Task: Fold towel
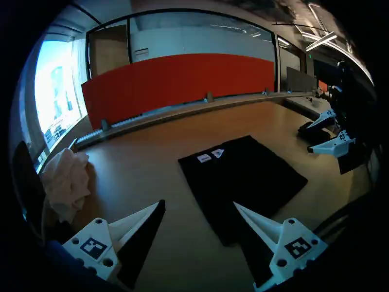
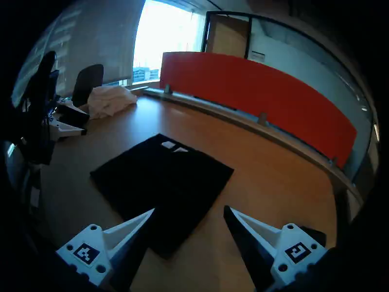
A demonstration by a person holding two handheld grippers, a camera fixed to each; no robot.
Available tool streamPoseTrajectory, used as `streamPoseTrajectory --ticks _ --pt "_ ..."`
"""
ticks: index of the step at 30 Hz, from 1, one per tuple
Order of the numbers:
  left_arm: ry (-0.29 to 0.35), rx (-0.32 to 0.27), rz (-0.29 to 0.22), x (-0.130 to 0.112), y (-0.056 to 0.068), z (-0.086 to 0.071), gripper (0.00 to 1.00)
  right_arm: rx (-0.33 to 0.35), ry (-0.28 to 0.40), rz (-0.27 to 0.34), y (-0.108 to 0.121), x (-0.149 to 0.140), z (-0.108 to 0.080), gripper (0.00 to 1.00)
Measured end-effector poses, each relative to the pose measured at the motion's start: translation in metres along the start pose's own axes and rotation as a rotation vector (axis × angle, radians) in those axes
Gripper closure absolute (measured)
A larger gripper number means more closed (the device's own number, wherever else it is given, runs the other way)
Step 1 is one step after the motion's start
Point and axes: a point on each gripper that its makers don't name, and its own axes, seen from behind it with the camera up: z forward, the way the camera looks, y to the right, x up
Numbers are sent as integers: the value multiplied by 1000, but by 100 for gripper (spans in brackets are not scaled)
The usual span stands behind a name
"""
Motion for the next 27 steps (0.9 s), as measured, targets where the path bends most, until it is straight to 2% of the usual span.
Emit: streamPoseTrajectory --ticks 12,21,27 --pt "-108 -80 33 -44 31 26 7 48 -96 -16 -18 -46 17 1" --pt "-208 -138 24 -75 50 36 7 102 -169 -11 -34 -76 22 2" --pt "-275 -166 34 -93 57 41 7 125 -207 -29 -38 -90 23 6"
